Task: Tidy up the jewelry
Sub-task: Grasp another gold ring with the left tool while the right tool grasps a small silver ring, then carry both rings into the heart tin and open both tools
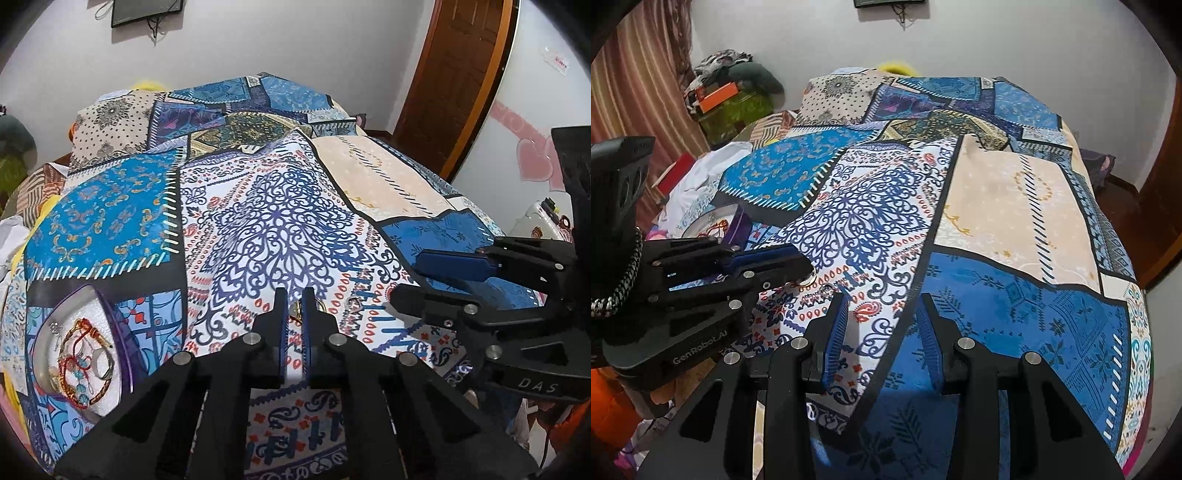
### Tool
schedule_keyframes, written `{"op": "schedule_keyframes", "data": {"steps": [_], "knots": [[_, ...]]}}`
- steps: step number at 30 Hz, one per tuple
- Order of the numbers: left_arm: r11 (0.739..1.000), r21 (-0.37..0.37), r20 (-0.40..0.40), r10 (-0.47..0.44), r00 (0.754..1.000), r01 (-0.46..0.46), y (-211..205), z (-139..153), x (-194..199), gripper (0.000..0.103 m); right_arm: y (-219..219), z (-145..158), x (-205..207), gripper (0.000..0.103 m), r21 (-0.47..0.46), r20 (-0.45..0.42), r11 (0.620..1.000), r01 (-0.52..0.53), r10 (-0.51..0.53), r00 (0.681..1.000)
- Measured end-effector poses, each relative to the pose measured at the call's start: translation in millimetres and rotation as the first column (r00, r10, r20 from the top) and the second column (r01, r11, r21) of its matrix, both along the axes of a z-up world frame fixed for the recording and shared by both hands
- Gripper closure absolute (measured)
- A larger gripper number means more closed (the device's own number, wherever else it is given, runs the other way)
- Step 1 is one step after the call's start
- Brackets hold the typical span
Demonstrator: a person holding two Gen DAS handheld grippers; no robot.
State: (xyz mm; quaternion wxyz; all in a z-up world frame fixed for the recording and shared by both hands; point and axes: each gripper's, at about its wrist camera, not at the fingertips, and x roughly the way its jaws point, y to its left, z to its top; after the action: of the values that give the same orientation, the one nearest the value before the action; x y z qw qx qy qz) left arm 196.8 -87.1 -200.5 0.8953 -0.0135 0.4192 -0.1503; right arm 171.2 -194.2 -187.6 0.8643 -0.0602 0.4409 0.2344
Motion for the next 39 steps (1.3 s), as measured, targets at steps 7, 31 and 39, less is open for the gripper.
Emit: {"op": "schedule_keyframes", "data": {"steps": [7, 31, 39], "knots": [[1.0, -0.001, 0.036, 0.018, 0.999, -0.018, 12.5, 12.5, -9.8, 0.098, 20.5, -2.2, 1.9, 0.068, -0.01, 0.005, 0.998, -0.057, 0.057, 0.998], [0.998, -0.012, 0.174, 0.069, 0.982, -0.068, 33.6, 67.5, -44.6, 0.098, 38.1, 29.8, -0.6, 0.093, -0.021, 0.075, 0.998, -0.055, 0.057, 0.996], [0.994, -0.022, 0.237, 0.107, 0.966, -0.104, 52.7, 92.5, -66.1, 0.098, 49.5, 69.1, -12.3, 0.093, 0.028, 0.166, 0.998, -0.057, 0.052, 0.985]]}}
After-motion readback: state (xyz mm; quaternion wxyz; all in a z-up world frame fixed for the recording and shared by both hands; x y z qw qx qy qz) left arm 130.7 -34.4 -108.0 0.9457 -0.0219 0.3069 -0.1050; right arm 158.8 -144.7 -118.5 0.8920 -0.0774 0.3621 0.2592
